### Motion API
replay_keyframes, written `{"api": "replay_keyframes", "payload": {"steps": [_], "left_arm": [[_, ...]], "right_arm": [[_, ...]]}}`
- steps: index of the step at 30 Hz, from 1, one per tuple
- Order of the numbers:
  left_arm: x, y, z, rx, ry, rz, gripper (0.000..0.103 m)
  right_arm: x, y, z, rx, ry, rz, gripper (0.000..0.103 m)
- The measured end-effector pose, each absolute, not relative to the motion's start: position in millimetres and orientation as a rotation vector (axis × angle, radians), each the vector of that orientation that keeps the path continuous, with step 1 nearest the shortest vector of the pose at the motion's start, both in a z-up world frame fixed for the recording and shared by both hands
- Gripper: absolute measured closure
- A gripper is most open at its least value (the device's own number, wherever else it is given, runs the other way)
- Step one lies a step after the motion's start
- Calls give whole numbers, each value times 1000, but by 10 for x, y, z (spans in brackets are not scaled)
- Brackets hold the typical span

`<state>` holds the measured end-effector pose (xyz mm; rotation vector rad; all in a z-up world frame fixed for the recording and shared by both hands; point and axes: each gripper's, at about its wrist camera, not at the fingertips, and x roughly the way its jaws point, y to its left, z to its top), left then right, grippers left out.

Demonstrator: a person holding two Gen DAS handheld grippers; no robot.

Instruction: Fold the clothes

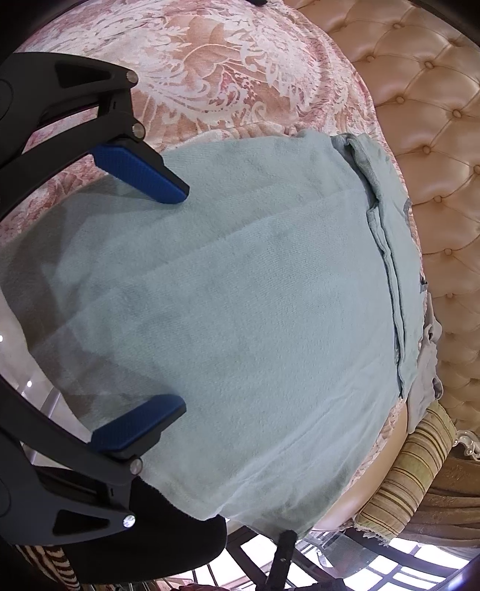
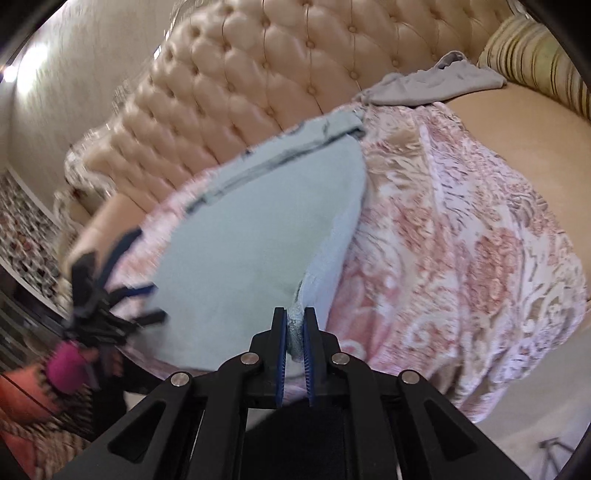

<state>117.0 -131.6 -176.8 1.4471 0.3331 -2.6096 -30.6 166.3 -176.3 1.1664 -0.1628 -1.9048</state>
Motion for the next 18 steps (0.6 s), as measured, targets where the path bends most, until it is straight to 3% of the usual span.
{"api": "replay_keyframes", "payload": {"steps": [6, 12, 18], "left_arm": [[1435, -1552, -1688, 1418, 649, -2616, 0], [2095, -2120, -1801, 1276, 1195, -2535, 0], [2167, -2185, -1922, 1305, 1385, -2490, 0]], "right_arm": [[-355, 1706, -1705, 1140, -277, -1893, 95], [-353, 1730, -1737, 1146, -276, -1900, 95], [-348, 1728, -1845, 1166, -283, -1895, 94]]}}
